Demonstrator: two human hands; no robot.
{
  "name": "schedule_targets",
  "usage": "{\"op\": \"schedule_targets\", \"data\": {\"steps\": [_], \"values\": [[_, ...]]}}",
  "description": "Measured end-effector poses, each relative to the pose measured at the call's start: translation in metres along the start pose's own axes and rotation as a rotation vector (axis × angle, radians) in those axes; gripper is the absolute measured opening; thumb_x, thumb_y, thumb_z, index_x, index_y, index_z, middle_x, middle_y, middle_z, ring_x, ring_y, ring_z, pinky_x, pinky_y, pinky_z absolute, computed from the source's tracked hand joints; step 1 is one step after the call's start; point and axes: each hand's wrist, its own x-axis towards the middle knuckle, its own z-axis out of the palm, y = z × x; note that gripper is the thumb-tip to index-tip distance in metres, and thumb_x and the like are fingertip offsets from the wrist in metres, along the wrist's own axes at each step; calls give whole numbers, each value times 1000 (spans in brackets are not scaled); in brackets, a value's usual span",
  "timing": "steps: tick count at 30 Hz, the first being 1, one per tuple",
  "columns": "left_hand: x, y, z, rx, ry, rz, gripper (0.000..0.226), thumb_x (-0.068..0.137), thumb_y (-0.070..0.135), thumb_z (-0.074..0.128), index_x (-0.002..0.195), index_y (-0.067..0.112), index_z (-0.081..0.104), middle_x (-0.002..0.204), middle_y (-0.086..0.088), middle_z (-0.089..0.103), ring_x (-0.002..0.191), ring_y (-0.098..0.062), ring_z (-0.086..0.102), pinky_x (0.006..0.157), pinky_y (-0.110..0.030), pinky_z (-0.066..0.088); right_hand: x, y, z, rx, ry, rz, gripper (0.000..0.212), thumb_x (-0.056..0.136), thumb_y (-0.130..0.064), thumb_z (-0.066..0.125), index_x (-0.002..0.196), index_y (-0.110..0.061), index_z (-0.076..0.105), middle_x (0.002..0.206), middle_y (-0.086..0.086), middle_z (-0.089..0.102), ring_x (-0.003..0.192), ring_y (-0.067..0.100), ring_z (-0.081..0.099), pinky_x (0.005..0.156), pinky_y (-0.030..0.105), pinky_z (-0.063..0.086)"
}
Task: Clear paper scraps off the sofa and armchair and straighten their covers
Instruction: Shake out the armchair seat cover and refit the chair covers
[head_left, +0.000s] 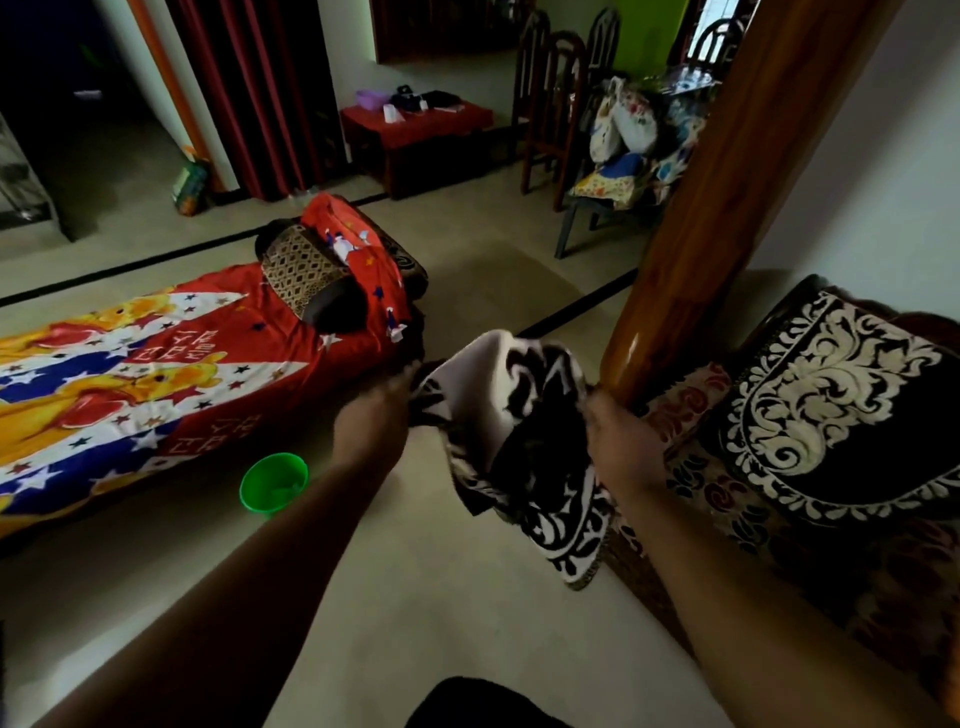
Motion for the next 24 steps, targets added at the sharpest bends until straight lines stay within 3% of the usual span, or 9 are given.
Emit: {"op": "schedule_targets", "data": {"steps": [2, 3, 7, 9, 11, 13, 16, 20, 24], "values": [[-4, 6, 5, 174, -448, 77, 31, 94, 20, 57, 122, 27, 68, 117, -5, 72, 102, -27, 70, 84, -38, 58, -3, 13, 11, -94, -372, 47, 44, 88, -56, 54, 101, -15, 61, 97, 10, 71, 88, 28, 69, 77, 40, 56], [-6, 7, 5, 181, -542, 55, 31, 93, 23, 58, 122, 31, 68, 120, -2, 71, 106, -25, 69, 87, -36, 57, -2, 19, 19, -83, -380, 38, 50, 82, -62, 53, 99, -16, 63, 99, 10, 72, 89, 27, 69, 78, 40, 56], [-1, 13, 10, -39, -33, -87, 25, 97, 22, 53, 117, 27, 68, 105, -8, 73, 97, -33, 70, 70, -35, 48, 1, 19, -1, 29, 49, -15, 21, 103, -39, 44, 109, -27, 59, 84, 7, 69, 76, 32, 67, 59, 34, 52], [-5, 17, 14, 97, -175, -8, 18, 97, 21, 53, 105, 19, 69, 99, -8, 73, 94, -33, 70, 67, -33, 47, -2, 20, -7, 173, 71, 83, 25, 100, -45, 44, 99, -27, 62, 89, 8, 72, 83, 33, 70, 57, 30, 48], [-16, 15, 18, 230, -403, 106, 21, 96, 22, 54, 109, 24, 70, 108, -3, 72, 100, -27, 70, 75, -34, 55, -7, 24, -5, 268, -161, 233, 27, 97, -47, 46, 78, -31, 58, 105, 10, 72, 98, 29, 69, 63, 26, 48], [-10, 5, 12, 162, -252, 56, 30, 97, 22, 51, 122, 31, 65, 112, -3, 72, 100, -28, 70, 78, -37, 58, -9, 33, -9, 292, -160, 316, 27, 100, -44, 44, 83, -29, 58, 107, 11, 71, 97, 25, 68, 59, 27, 42], [4, 0, -2, 70, 71, -37, 30, 96, 25, 50, 123, 29, 64, 105, -7, 73, 91, -34, 71, 70, -40, 55, -1, 49, -18, 86, 167, 126, 26, 106, -38, 38, 111, -22, 57, 93, 9, 68, 86, 32, 66, 64, 32, 38], [-2, 7, 4, 250, -368, 64, 31, 96, 24, 52, 124, 27, 66, 118, -5, 70, 106, -28, 69, 80, -38, 55, -14, 48, -3, -62, -361, -166, 17, 104, -35, 43, 102, -25, 56, 96, -5, 56, 99, 25, 63, 71, 30, 39], [-9, 26, 9, -29, 48, -90, 27, 96, 20, 53, 119, 22, 67, 106, -12, 73, 96, -37, 69, 72, -37, 49, -11, 38, 3, 114, 68, -29, 17, 103, -36, 42, 111, -31, 56, 93, 5, 68, 83, 31, 65, 66, 41, 54]]}}
